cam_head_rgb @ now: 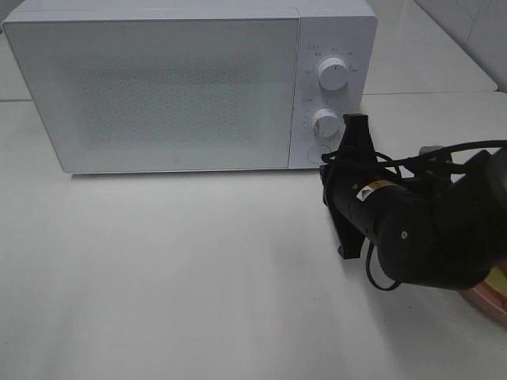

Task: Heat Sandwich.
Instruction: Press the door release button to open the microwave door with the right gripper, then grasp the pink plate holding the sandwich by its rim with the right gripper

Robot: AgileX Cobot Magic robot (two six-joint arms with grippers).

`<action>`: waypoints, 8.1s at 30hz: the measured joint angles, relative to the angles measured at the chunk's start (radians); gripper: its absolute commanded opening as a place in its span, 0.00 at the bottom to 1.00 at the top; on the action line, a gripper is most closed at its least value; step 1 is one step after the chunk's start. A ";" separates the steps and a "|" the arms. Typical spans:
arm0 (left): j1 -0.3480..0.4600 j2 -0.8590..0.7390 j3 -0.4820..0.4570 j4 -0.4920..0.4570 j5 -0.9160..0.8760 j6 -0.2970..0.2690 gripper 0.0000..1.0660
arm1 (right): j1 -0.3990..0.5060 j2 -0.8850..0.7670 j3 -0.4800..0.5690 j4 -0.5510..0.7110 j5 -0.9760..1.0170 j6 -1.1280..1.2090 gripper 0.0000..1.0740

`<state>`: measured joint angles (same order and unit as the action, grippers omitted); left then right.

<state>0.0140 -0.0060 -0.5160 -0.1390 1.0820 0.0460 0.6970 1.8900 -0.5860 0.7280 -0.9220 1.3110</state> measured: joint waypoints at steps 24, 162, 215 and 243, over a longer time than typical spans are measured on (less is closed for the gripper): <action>0.000 0.000 0.000 0.000 0.000 0.000 0.91 | -0.134 0.181 -0.208 -0.125 0.072 0.043 0.00; 0.000 0.000 0.000 0.000 0.000 0.000 0.91 | -0.148 -0.081 -0.175 -0.127 0.525 -0.373 0.00; 0.000 0.000 0.000 0.000 0.000 0.000 0.91 | -0.196 -0.376 -0.394 -0.783 1.794 -1.270 0.94; 0.000 0.000 0.000 0.000 0.000 0.000 0.91 | -0.412 -0.377 -0.233 -0.810 1.787 -1.260 0.88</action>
<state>0.0140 -0.0060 -0.5160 -0.1390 1.0820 0.0460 0.2850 1.5130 -0.8190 -0.0820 0.8650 0.0510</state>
